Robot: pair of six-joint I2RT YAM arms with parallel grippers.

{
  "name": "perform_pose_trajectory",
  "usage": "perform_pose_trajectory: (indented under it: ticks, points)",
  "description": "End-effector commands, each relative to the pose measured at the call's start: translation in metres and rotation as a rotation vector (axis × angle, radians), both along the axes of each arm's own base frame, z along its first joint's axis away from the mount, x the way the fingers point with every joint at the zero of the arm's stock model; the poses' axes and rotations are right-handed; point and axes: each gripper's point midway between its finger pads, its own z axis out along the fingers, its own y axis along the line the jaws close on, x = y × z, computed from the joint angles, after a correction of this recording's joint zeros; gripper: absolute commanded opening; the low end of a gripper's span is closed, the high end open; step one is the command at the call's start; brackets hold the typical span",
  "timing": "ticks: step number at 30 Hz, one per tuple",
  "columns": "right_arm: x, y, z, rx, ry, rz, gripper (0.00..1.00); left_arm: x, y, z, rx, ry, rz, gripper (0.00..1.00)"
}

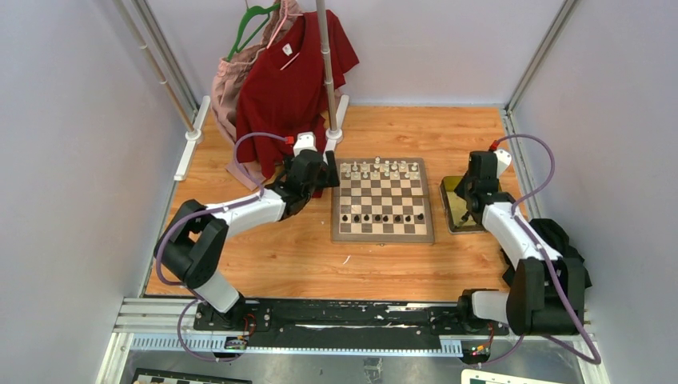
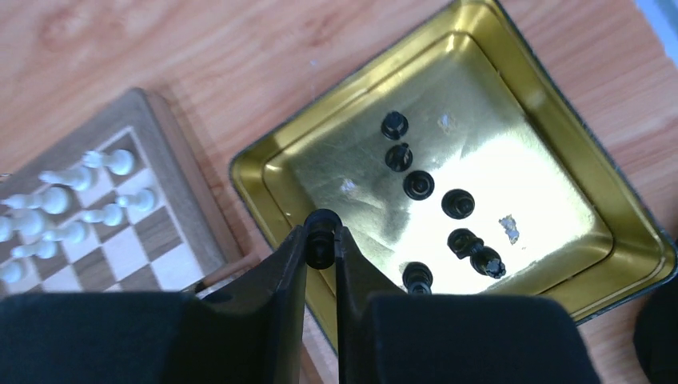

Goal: Set up the chess pieces on the board
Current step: Pick up the chess piece from the storage box, then place the chess piece on the chessboard.

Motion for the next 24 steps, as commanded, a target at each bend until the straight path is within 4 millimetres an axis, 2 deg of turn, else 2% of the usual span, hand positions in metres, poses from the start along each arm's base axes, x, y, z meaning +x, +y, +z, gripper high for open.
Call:
perform_pose_trajectory:
  ticks: [1, 4, 7, 13, 18, 24]
  points:
    - [0.005, 0.015, 0.042, -0.046, -0.072, 0.098, 0.00, -0.002, 0.013, 0.015, -0.009, -0.051, 0.037, 0.99]
    - [0.006, 0.047, 0.051, -0.049, -0.066, 0.246, 0.00, -0.008, 0.018, 0.013, -0.008, -0.047, 0.042, 0.99]
    - [-0.001, 0.091, 0.054, -0.063, -0.046, 0.455, 0.00, -0.015, 0.025, 0.016, -0.007, -0.056, 0.048, 0.99]
    - [-0.035, 0.170, 0.052, -0.120, 0.015, 0.804, 0.00, -0.027, 0.034, 0.019, -0.015, -0.065, 0.056, 0.99]
    - [-0.065, 0.206, 0.041, -0.146, 0.066, 0.984, 0.00, -0.036, 0.041, 0.017, -0.015, -0.061, 0.063, 0.98]
    - [-0.087, 0.233, 0.022, -0.222, 0.122, 1.107, 0.00, -0.041, 0.048, 0.021, -0.006, -0.068, 0.075, 0.98]
